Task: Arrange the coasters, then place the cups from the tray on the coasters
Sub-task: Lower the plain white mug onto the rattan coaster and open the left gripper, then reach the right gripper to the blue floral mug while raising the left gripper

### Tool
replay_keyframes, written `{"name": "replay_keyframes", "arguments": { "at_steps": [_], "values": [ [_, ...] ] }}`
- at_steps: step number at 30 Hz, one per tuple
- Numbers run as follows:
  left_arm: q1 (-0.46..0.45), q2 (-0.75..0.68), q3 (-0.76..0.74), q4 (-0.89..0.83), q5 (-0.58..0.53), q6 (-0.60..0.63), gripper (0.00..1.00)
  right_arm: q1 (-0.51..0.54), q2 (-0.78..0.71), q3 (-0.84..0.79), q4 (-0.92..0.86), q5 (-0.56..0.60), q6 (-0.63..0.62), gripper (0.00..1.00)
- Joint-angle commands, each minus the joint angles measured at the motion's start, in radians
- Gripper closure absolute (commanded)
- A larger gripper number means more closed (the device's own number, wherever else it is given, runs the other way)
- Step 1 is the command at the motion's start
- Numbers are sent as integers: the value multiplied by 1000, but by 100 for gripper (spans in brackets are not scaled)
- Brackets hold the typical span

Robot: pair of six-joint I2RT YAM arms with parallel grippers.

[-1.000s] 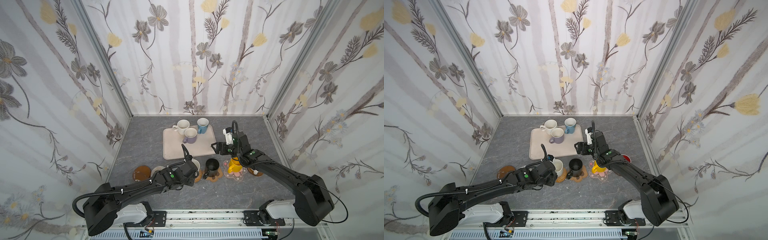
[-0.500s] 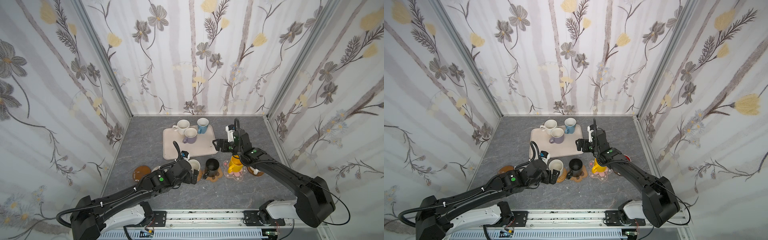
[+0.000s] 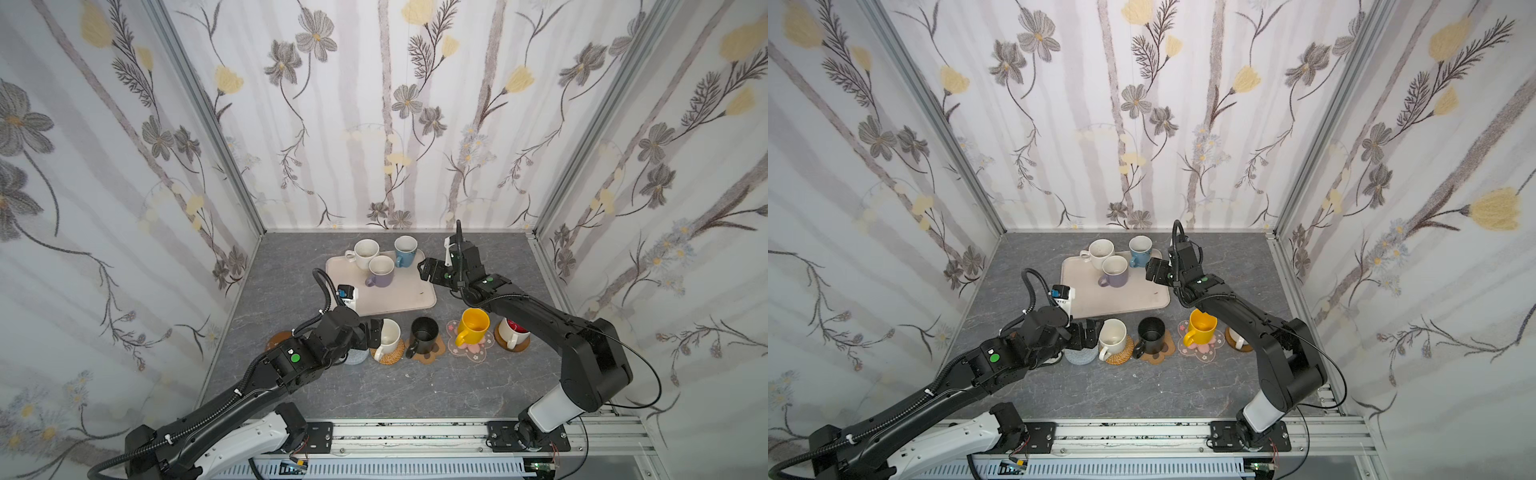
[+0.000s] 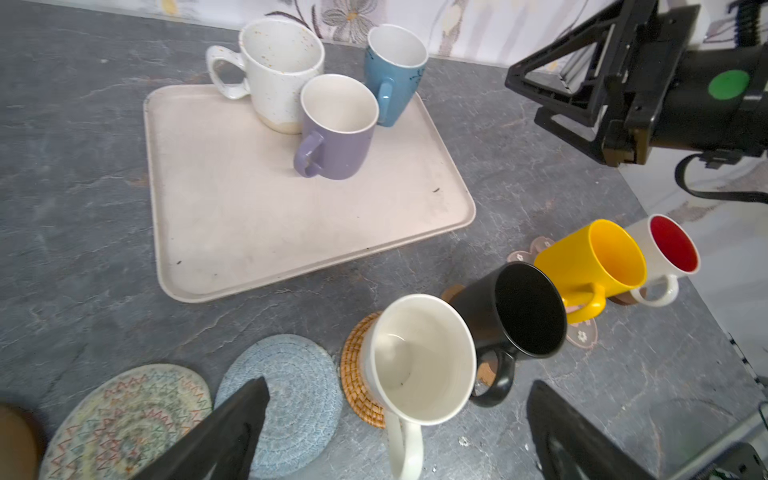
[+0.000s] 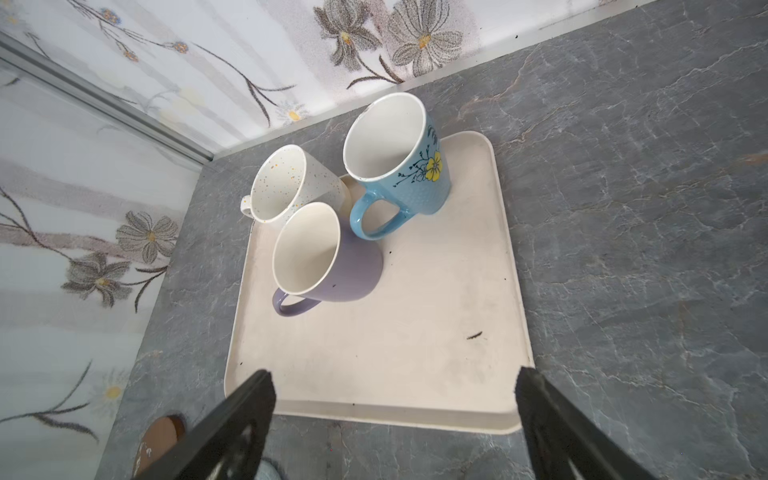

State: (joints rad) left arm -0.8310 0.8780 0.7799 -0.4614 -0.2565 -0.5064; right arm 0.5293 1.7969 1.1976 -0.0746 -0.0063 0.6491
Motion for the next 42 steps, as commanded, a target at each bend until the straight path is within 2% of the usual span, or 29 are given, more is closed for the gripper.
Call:
{"name": "replay_keyframes", "arguments": {
  "at_steps": [1, 8, 12, 18, 29, 35, 42],
  "values": [
    [60, 6, 4, -5, -39, 9, 0, 3, 75, 64, 4, 31, 67, 11],
    [204, 40, 5, 47, -31, -21, 0, 22, 255, 230, -17, 35, 98, 13],
    [263, 47, -16, 67, -7, -76, 0, 32, 352, 338, -62, 47, 91, 19],
    [337, 28, -44, 68, 18, -123, 0, 38, 494, 517, -145, 72, 78, 22],
    [386, 12, -64, 81, 62, -111, 0, 44, 647, 711, -236, 105, 60, 27],
    [411, 20, -70, 89, 97, -109, 0, 37, 675, 721, -246, 127, 57, 32],
    [412, 19, -73, 94, 109, -100, 0, 22, 686, 720, -260, 114, 36, 48]
  ]
}}
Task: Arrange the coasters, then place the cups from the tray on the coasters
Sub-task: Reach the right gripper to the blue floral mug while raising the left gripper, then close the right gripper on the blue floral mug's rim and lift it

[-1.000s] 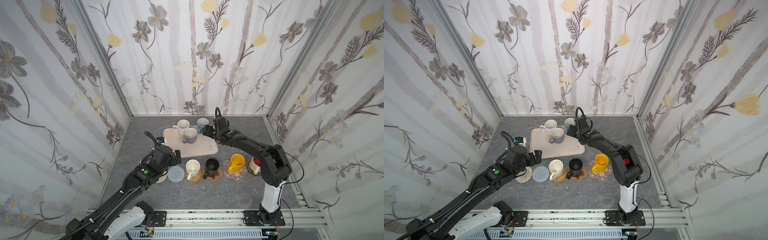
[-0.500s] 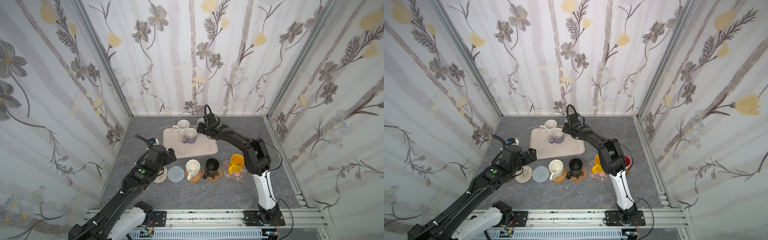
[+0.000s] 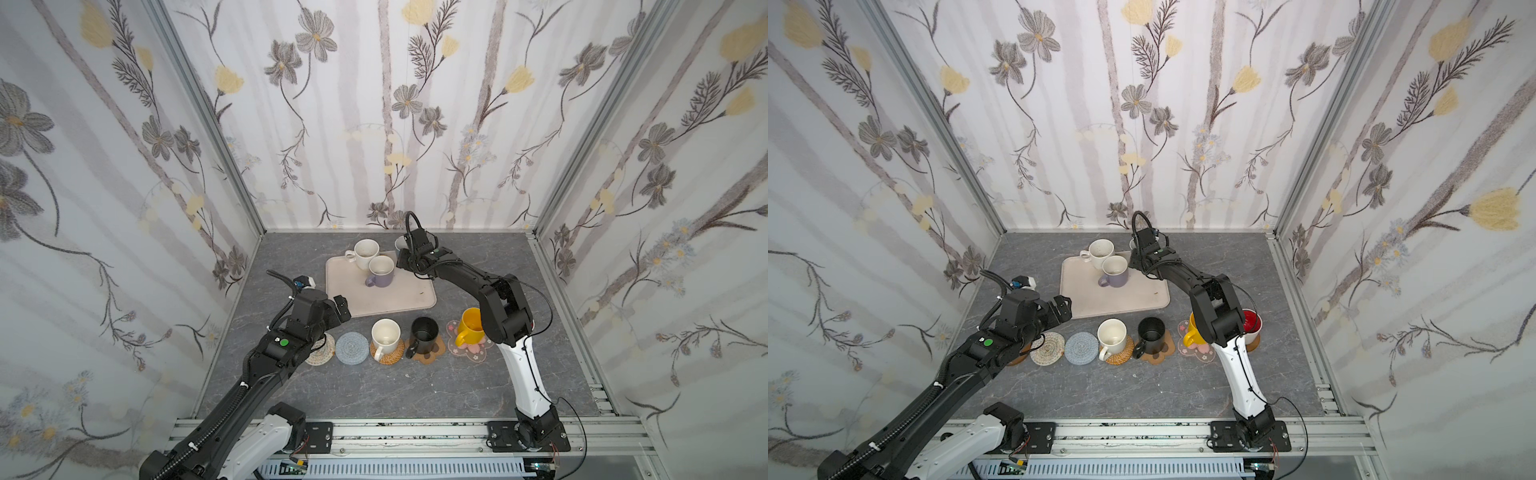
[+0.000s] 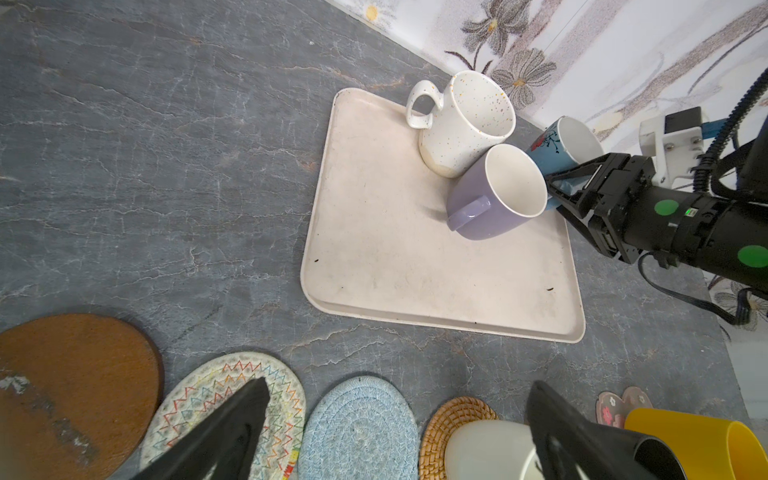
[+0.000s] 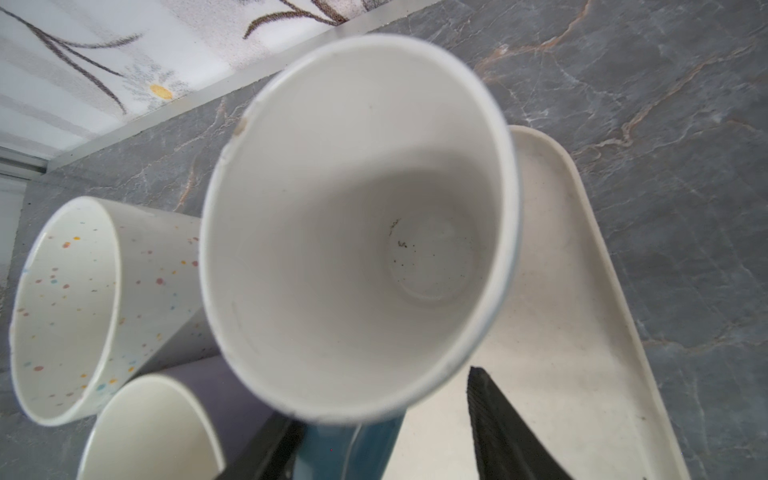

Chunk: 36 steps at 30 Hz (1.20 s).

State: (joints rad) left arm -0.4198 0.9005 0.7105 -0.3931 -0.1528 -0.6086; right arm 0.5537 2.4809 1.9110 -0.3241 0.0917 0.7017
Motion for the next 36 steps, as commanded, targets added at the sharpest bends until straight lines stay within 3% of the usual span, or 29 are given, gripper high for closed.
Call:
{"name": "replay_keyframes", "arguments": {
  "at_steps": [1, 13, 23, 33, 36],
  "values": [
    [2, -5, -6, 26, 6, 2, 0, -4, 0, 4, -14, 19, -23, 49],
    [6, -3, -8, 31, 6, 6, 0, -7, 5, 7, -40, 54, -145, 64],
    [6, -12, 0, 31, 26, 47, 0, -9, 6, 23, -56, 68, -174, 77],
    [9, -110, -24, 41, -28, 67, 0, -4, -23, 14, -64, 42, -198, 100],
    [9, -103, -20, 42, -14, 79, 0, -2, -46, -4, -55, 40, -215, 100]
  ]
}}
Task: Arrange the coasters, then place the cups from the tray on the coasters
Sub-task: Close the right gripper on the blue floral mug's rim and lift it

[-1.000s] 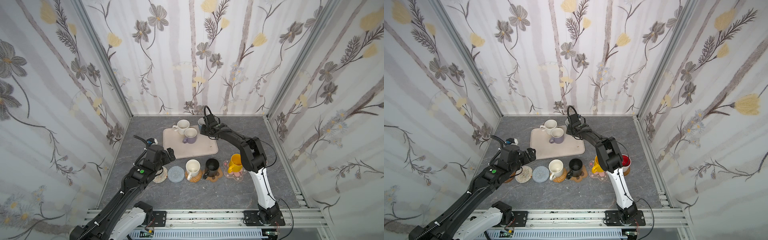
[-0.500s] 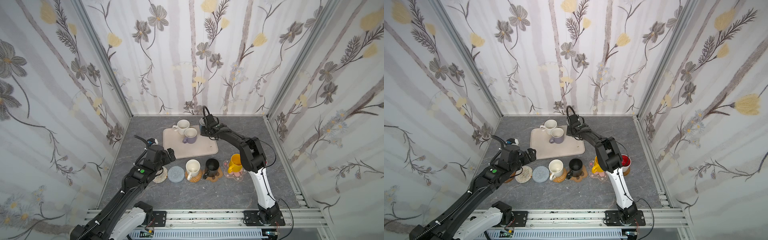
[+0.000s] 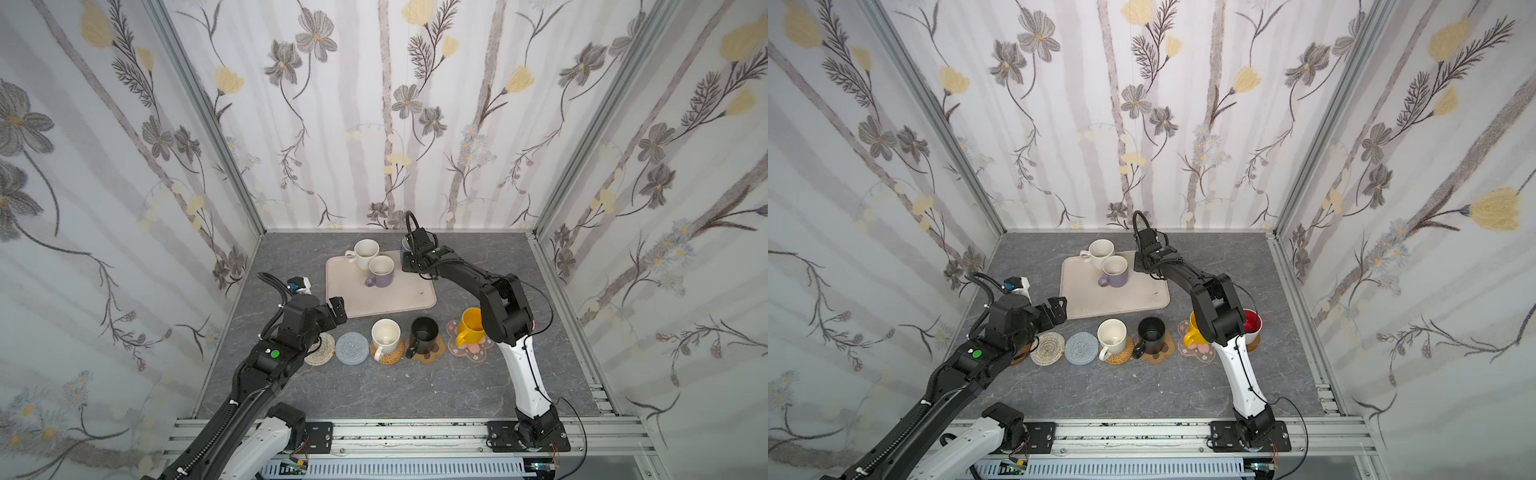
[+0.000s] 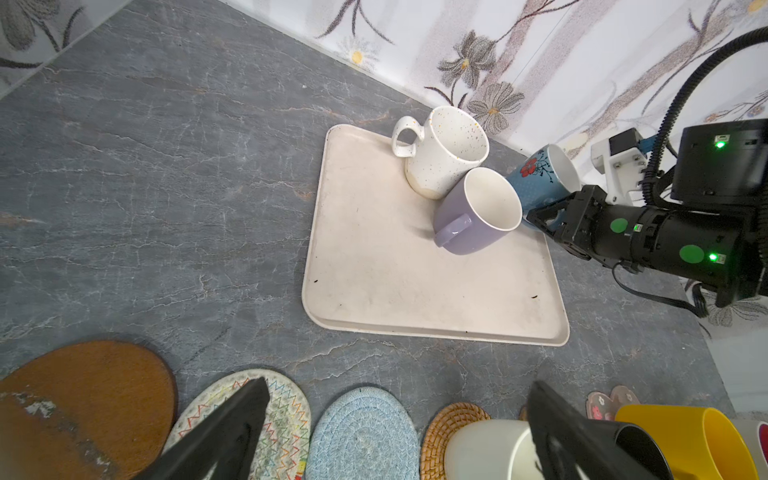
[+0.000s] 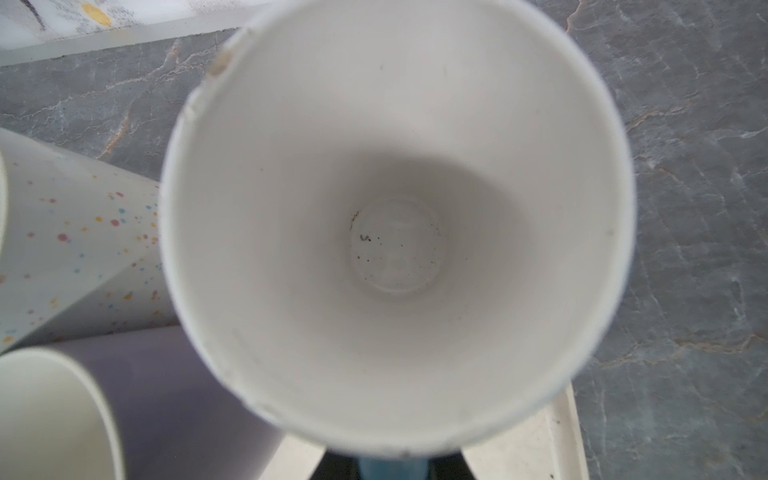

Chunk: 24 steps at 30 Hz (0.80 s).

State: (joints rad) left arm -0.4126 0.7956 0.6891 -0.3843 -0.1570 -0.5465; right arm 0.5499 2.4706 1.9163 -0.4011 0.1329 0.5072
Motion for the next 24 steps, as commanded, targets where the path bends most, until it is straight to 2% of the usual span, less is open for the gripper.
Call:
{"name": "replay_keyframes", "arguments": {
  "at_steps": [1, 13, 24],
  "values": [
    [2, 3, 3, 34, -8, 19, 0, 2, -44, -18, 27, -3, -25, 100],
    [1, -3, 1, 41, -7, 39, 0, 7, -229, -194, 107, -37, -85, 100],
    [1, 9, 63, 36, -27, 66, 0, 32, -471, -409, 134, -107, -179, 100]
  ]
}}
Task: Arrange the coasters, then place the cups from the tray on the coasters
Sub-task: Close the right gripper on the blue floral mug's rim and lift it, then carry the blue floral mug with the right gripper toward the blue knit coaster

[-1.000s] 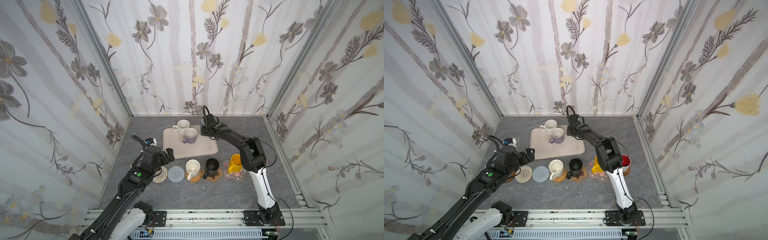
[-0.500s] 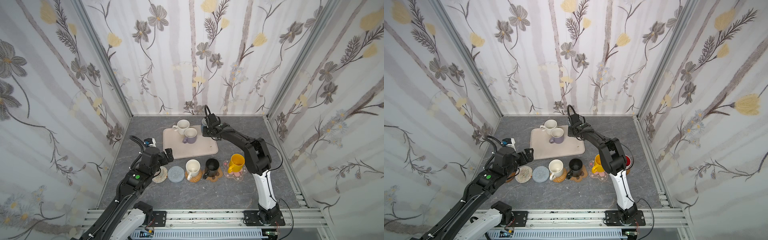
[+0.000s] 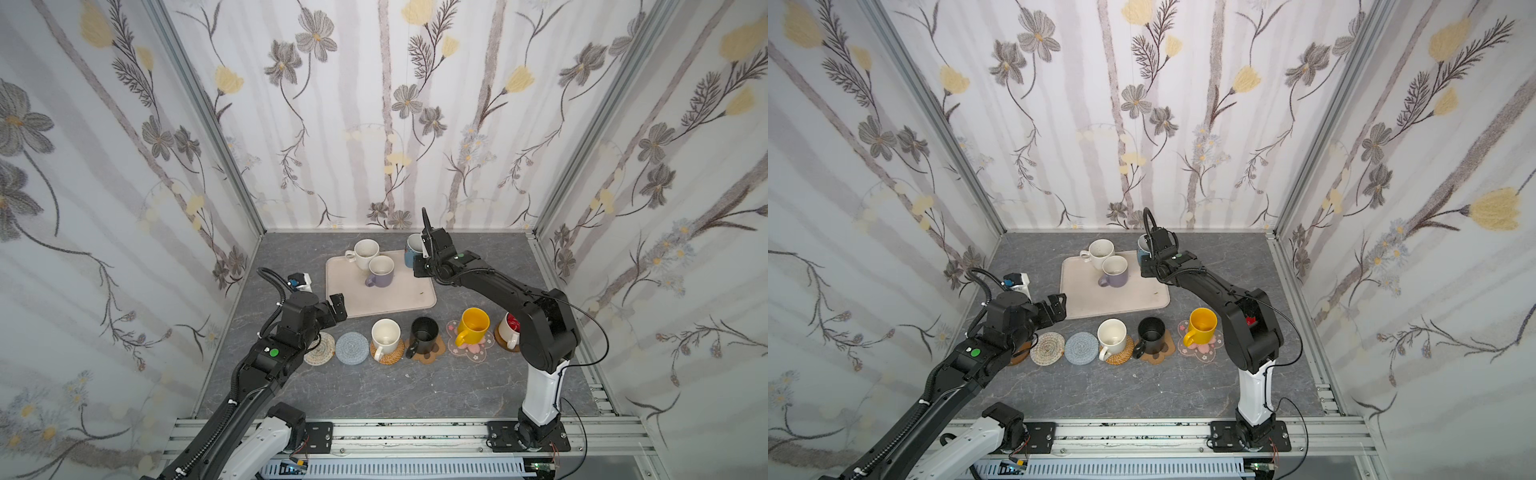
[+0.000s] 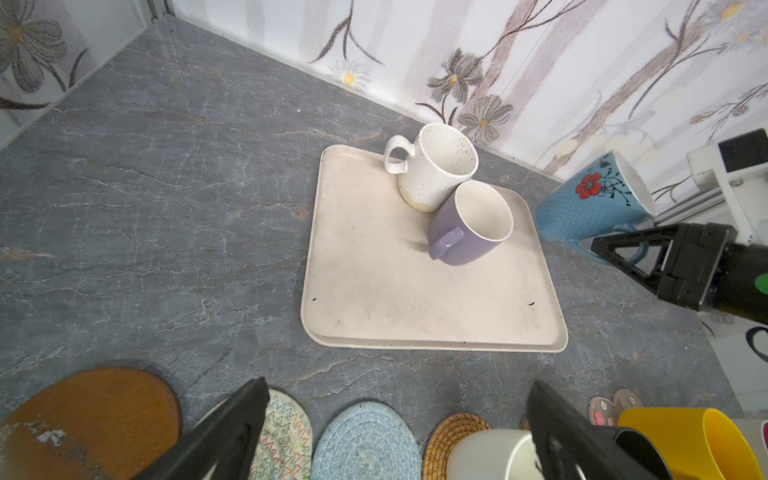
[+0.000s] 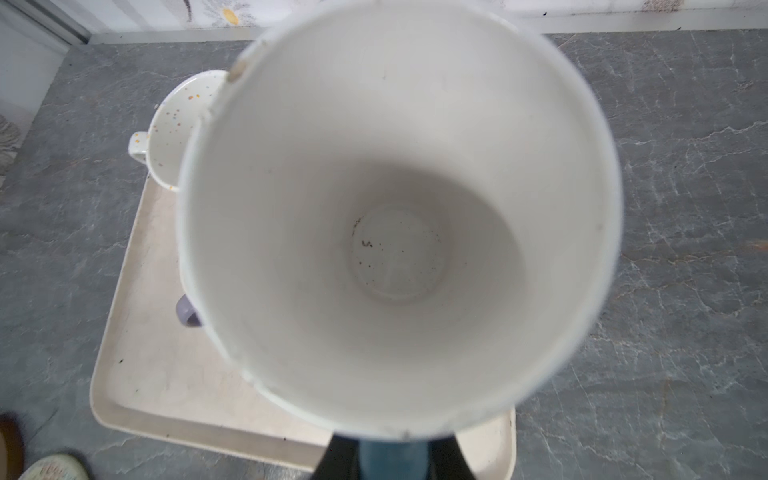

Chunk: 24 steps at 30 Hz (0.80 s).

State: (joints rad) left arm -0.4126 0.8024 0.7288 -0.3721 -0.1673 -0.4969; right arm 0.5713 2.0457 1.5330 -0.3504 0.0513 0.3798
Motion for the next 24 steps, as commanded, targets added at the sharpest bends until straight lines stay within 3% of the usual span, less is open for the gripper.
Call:
{"name": "replay_keyframes", "arguments": {
  "at_steps": [1, 16, 24],
  "values": [
    [1, 4, 37, 22, -17, 22, 0, 18, -68, -43, 82, -28, -63, 100],
    [32, 39, 249, 10, -61, 65, 0, 206, -293, -156, 27, -1, -133, 100],
    [143, 38, 238, 0, -19, 65, 0, 335, -291, -155, 16, 0, -134, 100]
  ]
}}
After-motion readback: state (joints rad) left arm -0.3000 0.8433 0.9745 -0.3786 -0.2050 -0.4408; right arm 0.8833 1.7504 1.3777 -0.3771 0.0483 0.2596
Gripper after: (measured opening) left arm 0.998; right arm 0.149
